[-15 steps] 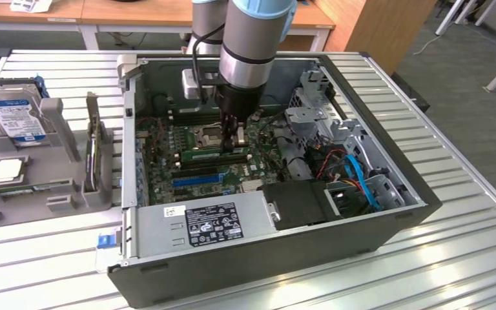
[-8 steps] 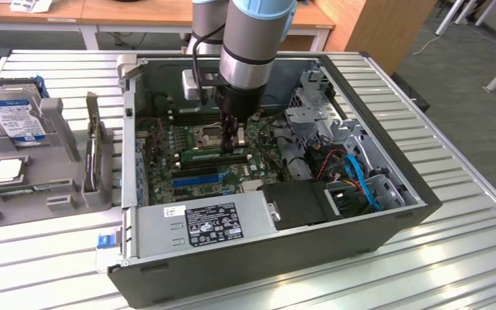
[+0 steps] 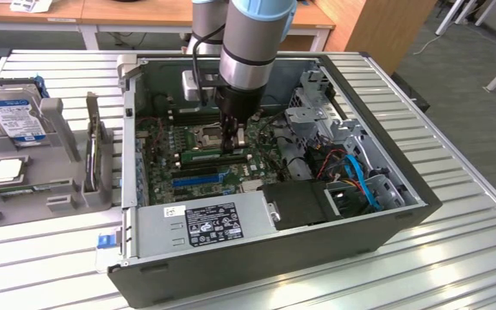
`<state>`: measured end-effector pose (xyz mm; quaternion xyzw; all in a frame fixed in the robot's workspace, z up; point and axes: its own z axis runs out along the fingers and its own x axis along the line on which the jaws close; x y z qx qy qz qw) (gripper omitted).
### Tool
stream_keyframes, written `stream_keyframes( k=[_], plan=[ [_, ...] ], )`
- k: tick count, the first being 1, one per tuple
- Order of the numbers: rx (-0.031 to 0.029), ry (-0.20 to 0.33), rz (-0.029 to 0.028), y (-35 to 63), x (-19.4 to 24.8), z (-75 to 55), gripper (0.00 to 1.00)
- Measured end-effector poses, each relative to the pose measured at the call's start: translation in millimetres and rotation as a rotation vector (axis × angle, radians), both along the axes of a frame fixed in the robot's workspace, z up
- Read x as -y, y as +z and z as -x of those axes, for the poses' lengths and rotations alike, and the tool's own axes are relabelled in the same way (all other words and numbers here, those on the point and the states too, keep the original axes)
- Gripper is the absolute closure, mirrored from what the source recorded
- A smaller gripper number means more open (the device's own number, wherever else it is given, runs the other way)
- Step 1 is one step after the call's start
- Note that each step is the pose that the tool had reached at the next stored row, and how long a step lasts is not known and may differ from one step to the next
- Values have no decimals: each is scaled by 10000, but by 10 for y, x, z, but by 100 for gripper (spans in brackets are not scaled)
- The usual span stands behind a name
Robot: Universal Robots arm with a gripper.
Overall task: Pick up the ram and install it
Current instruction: 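Insert the ram into the slot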
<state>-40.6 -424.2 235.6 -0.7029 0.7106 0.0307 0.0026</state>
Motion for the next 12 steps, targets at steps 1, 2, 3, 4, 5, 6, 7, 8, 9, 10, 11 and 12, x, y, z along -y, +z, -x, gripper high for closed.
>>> stream_keyframes(
  k=[1, 2, 3, 4, 5, 6, 7, 8, 9, 10, 11, 12],
  plan=[
    [-1, 0, 0, -2, 0, 0, 88],
    [0, 1, 0, -5, 0, 0, 88],
    [0, 0, 0, -7, 0, 0, 88],
    [0, 0, -1, -12, 0, 0, 88],
    [0, 0, 1, -14, 0, 0, 88],
    [0, 0, -1, -15, 0, 0, 88],
    [0, 0, 0, -15, 0, 0, 88],
    [0, -10, 0, -15, 0, 0, 88],
    [-1, -28, 1, -15, 0, 0, 88],
    [0, -38, 0, -15, 0, 0, 88],
    [0, -37, -1, -15, 0, 0, 88],
    [-9, -39, 0, -15, 0, -3, 88]
  ],
)
